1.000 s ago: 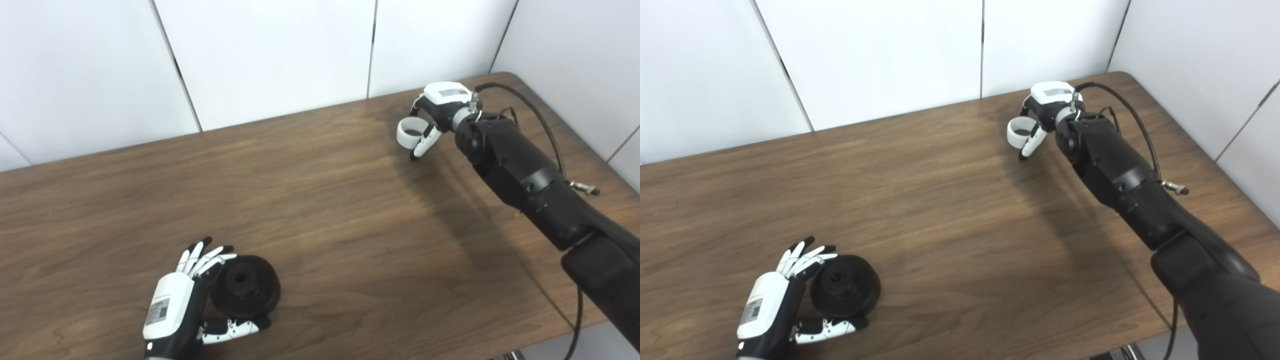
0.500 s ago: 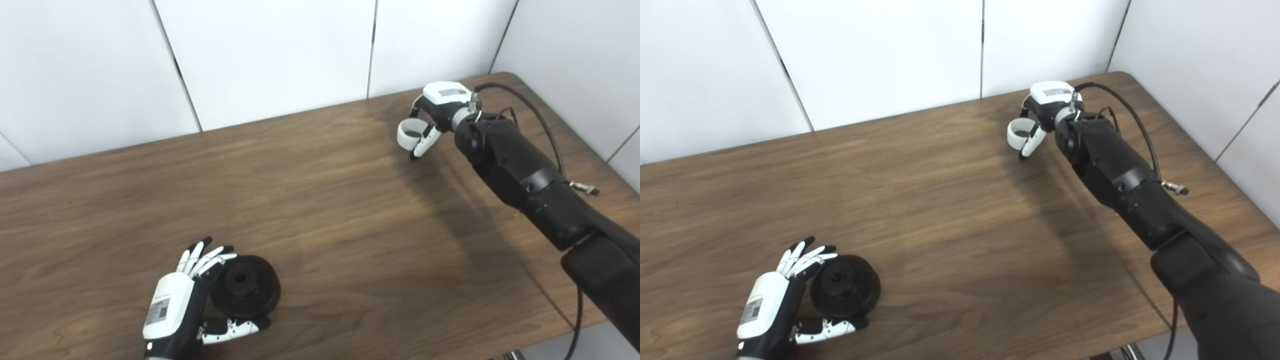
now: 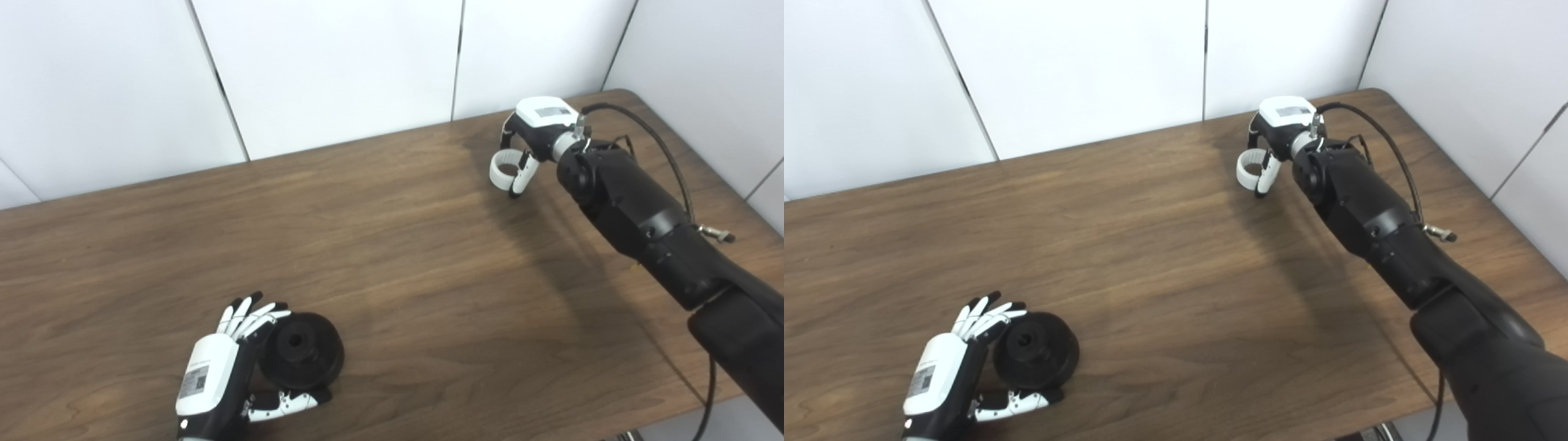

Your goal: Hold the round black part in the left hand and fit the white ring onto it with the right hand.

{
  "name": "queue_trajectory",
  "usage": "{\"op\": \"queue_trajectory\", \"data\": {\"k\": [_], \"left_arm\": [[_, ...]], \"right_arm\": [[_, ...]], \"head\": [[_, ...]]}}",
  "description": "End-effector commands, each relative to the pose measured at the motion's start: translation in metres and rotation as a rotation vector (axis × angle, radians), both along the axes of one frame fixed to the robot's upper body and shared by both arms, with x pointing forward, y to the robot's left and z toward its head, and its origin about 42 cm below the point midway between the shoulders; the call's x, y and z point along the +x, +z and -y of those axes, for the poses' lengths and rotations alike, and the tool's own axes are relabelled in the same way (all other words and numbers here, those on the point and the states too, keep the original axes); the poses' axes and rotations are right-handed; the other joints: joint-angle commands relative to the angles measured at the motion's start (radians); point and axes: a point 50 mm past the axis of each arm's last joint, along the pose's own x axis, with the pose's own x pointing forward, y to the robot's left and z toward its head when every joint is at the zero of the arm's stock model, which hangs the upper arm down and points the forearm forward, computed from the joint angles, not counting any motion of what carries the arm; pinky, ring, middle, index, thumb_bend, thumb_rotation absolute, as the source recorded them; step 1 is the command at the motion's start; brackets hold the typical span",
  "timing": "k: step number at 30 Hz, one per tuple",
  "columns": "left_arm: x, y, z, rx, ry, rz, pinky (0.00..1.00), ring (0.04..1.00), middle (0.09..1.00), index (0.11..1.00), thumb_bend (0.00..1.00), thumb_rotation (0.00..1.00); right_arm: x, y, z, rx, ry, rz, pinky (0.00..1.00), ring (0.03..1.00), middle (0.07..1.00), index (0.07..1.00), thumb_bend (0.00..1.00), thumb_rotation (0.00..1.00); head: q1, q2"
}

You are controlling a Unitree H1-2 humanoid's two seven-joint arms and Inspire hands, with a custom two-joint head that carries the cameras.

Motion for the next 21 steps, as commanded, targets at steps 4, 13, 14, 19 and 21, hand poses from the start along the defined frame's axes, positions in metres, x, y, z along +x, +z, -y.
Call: {"op": "queue_trajectory", "data": {"k": [4,13,14,19,21], "left_arm": [[-0.001,-0.005,-0.001,0.045,0.013,-0.012,1.0,0.961,0.84,0.483,0.52,0.06],[-0.003,-0.004,0.009,0.063,0.013,-0.03,1.0,0.953,0.831,0.483,0.52,0.06],[-0.003,-0.005,0.01,0.068,0.012,-0.033,1.0,0.95,0.827,0.483,0.52,0.06],[-0.004,-0.007,0.019,0.084,0.021,-0.047,1.0,0.94,0.818,0.483,0.53,0.06],[-0.005,-0.006,0.022,0.095,0.024,-0.053,1.0,0.939,0.819,0.483,0.53,0.06]], "right_arm": [[0.004,0.021,0.013,-0.035,0.006,0.062,1.0,0.915,0.799,0.487,0.52,0.13],[-0.014,0.045,-0.003,-0.064,0.149,0.092,1.0,0.929,0.812,0.488,0.52,0.13],[-0.019,0.049,-0.007,-0.063,0.172,0.107,1.0,0.928,0.811,0.488,0.52,0.13],[-0.044,0.067,-0.025,-0.049,0.278,0.167,1.0,0.931,0.808,0.486,0.52,0.14],[-0.056,0.074,-0.035,-0.042,0.327,0.174,1.0,0.931,0.806,0.486,0.52,0.14]], "head": [[0.008,0.002],[0.092,0.024],[0.099,0.027],[0.142,0.042],[0.16,0.049]]}}
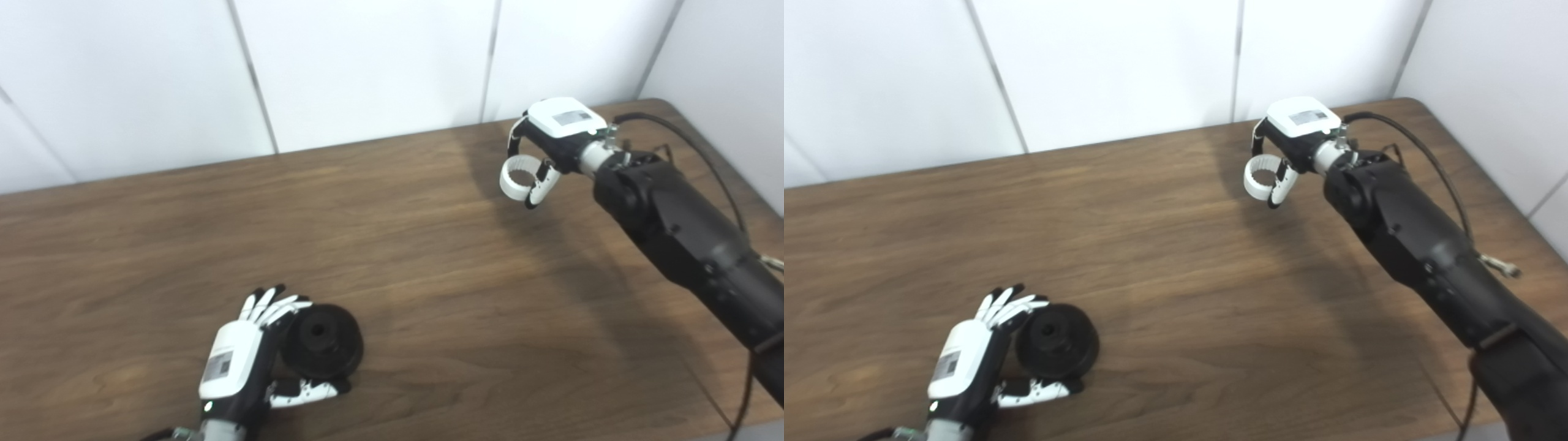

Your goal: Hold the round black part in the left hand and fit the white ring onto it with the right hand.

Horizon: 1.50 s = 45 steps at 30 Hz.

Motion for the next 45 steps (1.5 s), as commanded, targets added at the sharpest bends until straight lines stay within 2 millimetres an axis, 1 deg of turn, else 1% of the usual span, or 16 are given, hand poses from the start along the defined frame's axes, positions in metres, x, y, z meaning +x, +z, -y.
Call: {"op": "queue_trajectory", "data": {"k": [1,3,8,10,14,20,26,34,39,45], "left_arm": [[-0.004,-0.005,0.008,0.074,-0.012,-0.036,1.0,0.939,0.82,0.483,0.53,0.06],[-0.005,-0.004,0.01,0.075,-0.01,-0.04,1.0,0.939,0.821,0.483,0.53,0.06],[-0.007,-0.002,0.014,0.084,-0.003,-0.055,1.0,0.944,0.827,0.483,0.53,0.06],[-0.007,-0.002,0.016,0.089,-0.003,-0.06,1.0,0.947,0.831,0.483,0.53,0.06],[-0.007,0.001,0.018,0.155,-0.015,-0.06,1.0,0.955,0.836,0.483,0.52,0.07],[-0.005,0.01,0.024,0.246,-0.034,-0.073,1.0,0.965,0.836,0.483,0.52,0.07],[-0.003,0.017,0.032,0.275,-0.045,-0.123,1.0,0.961,0.827,0.482,0.52,0.06],[-0.004,0.016,0.037,0.307,-0.056,-0.135,1.0,0.946,0.819,0.482,0.53,0.06],[-0.004,0.013,0.042,0.308,-0.053,-0.144,1.0,0.947,0.826,0.483,0.52,0.06],[-0.005,0.008,0.045,0.295,-0.047,-0.153,1.0,0.941,0.835,0.485,0.52,0.06]], "right_arm": [[-0.006,0.031,0.0,-0.019,0.044,0.069,1.0,0.928,0.806,0.486,0.52,0.14],[-0.018,0.036,-0.01,-0.029,0.093,0.045,1.0,0.923,0.81,0.486,0.52,0.14],[-0.046,0.041,-0.036,-0.058,0.199,0.017,1.0,0.9,0.811,0.485,0.52,0.14],[-0.053,0.042,-0.042,-0.06,0.224,0.013,1.0,0.896,0.81,0.485,0.52,0.14],[-0.072,0.042,-0.064,-0.051,0.31,-0.004,1.0,0.905,0.822,0.485,0.52,0.14],[-0.093,0.042,-0.087,-0.028,0.391,-0.03,1.0,0.928,0.838,0.484,0.52,0.14],[-0.102,0.039,-0.095,-0.024,0.442,-0.035,1.0,0.943,0.839,0.484,0.52,0.14],[-0.112,0.04,-0.106,0.005,0.51,-0.032,1.0,0.947,0.836,0.484,0.52,0.14],[-0.12,0.048,-0.116,0.041,0.546,-0.012,1.0,0.952,0.833,0.484,0.52,0.14],[-0.124,0.06,-0.126,0.075,0.577,0.015,1.0,0.956,0.831,0.485,0.52,0.14]], "head": [[0.009,0.005],[0.025,0.014],[0.044,0.026],[0.05,0.03],[0.067,0.044],[0.101,0.07],[0.133,0.091],[0.155,0.101],[0.174,0.102],[0.181,0.103]]}}
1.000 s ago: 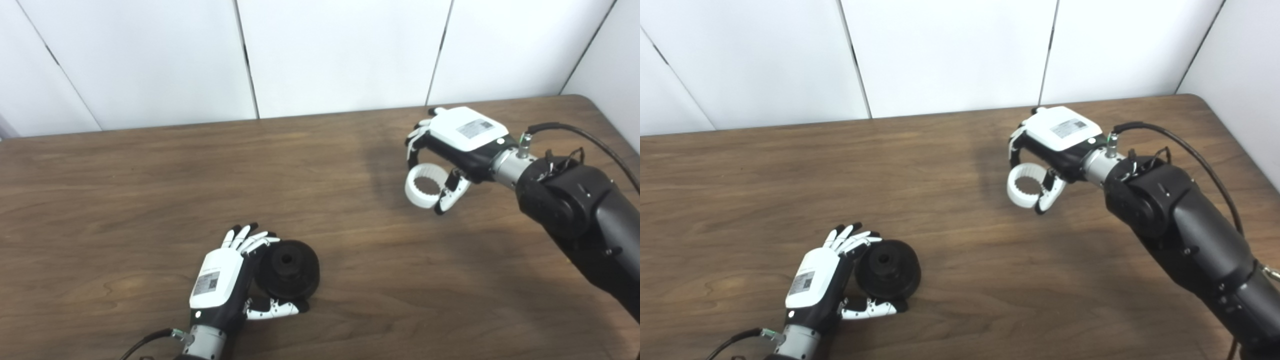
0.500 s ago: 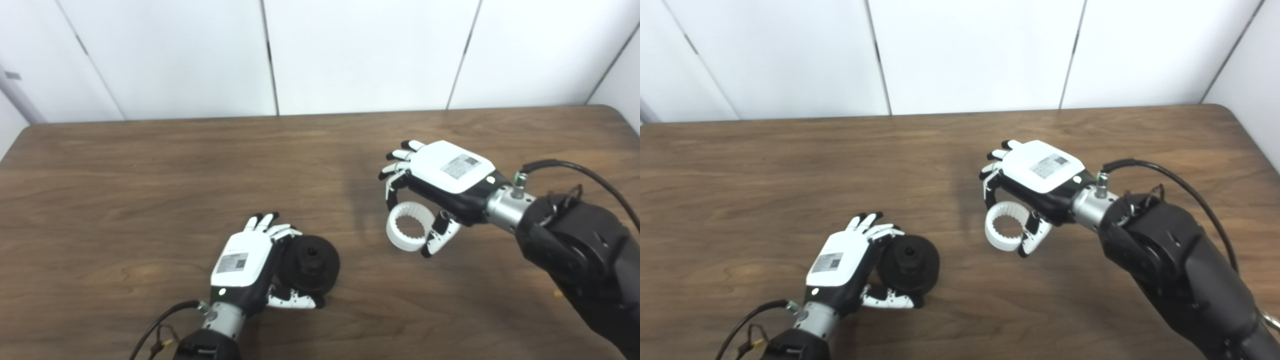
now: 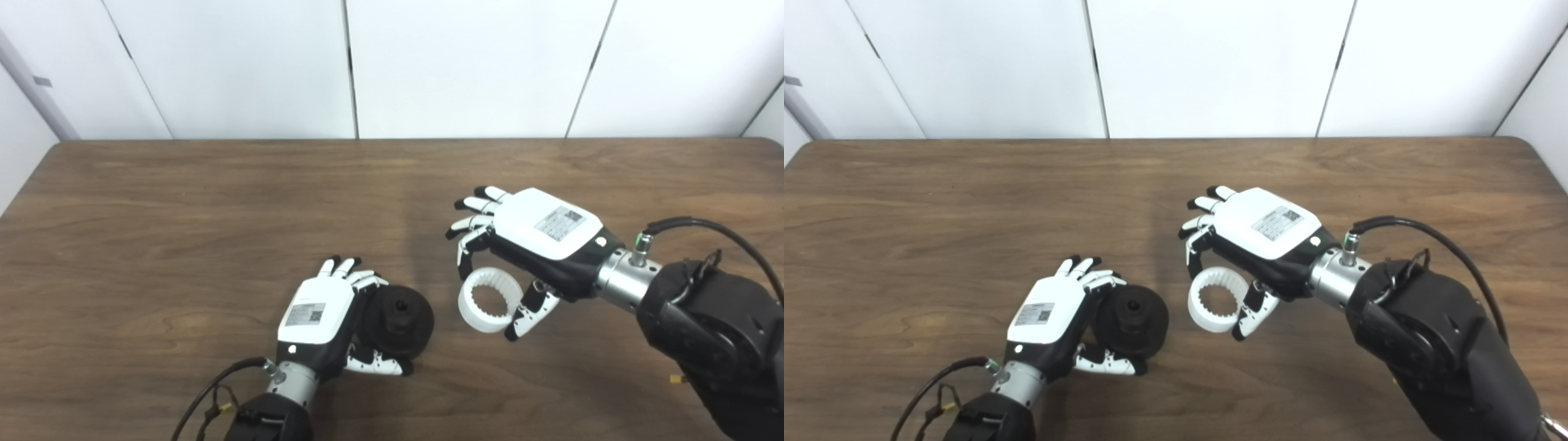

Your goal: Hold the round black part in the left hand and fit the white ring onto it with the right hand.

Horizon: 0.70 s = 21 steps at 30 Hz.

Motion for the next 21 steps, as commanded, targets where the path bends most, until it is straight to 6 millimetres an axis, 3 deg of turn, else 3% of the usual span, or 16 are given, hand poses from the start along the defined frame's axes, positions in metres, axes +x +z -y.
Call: {"op": "queue_trajectory", "data": {"k": [1,21], "left_arm": [[-0.009,-0.027,0.007,0.053,-0.03,-0.108,1.0,0.939,0.835,0.485,0.52,0.06],[-0.01,-0.047,0.005,-0.047,0.003,-0.139,1.0,0.948,0.823,0.486,0.52,0.06]], "right_arm": [[0.0,0.022,-0.006,0.035,0.024,0.087,1.0,0.958,0.833,0.485,0.52,0.14],[0.006,0.021,-0.025,0.078,0.029,0.084,1.0,0.966,0.834,0.485,0.52,0.14]], "head": [[0.002,0.0],[-0.006,0.0]]}}
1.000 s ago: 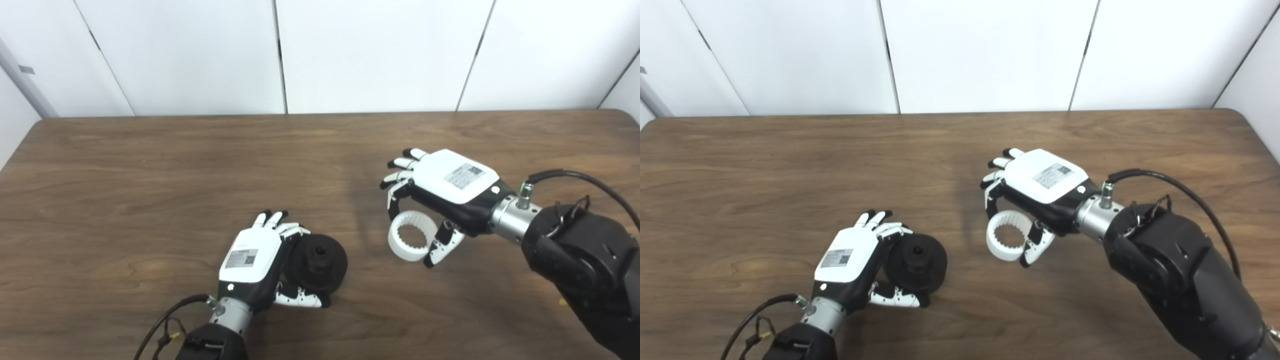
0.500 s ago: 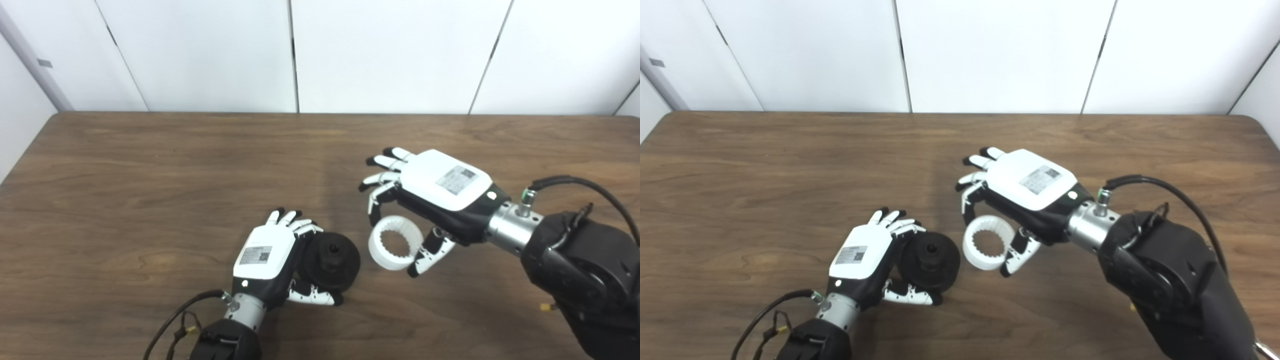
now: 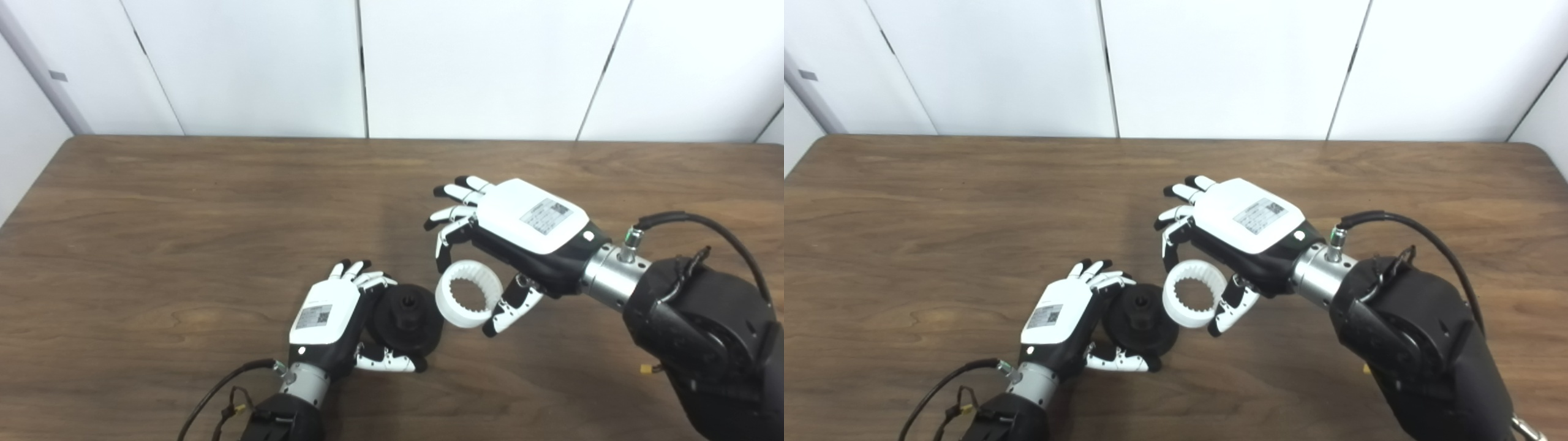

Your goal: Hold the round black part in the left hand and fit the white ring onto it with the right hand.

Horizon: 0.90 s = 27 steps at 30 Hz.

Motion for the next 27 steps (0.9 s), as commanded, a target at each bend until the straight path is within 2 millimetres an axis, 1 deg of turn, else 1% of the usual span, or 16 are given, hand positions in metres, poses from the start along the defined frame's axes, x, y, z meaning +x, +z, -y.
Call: {"op": "queue_trajectory", "data": {"k": [1,12,21,27], "left_arm": [[-0.012,-0.026,0.003,0.067,-0.046,-0.115,1.0,0.95,0.825,0.486,0.52,0.06],[-0.014,-0.023,0.006,0.081,-0.055,-0.113,1.0,0.955,0.83,0.486,0.52,0.06],[-0.014,-0.022,0.008,0.094,-0.061,-0.105,1.0,0.949,0.828,0.486,0.52,0.06],[-0.015,-0.02,0.011,0.087,-0.065,-0.109,1.0,0.958,0.832,0.486,0.52,0.06]], "right_arm": [[0.005,0.013,-0.003,0.014,0.008,0.075,1.0,0.963,0.833,0.485,0.52,0.14],[0.015,-0.008,-0.025,0.018,0.017,0.041,1.0,0.951,0.832,0.484,0.52,0.14],[0.021,-0.016,-0.029,-0.004,0.02,0.042,1.0,0.95,0.832,0.484,0.52,0.14],[0.024,-0.022,-0.036,-0.026,0.041,0.032,1.0,0.949,0.829,0.485,0.52,0.14]], "head": [[0.0,0.001],[-0.009,0.006],[-0.009,0.007],[-0.006,0.007]]}}
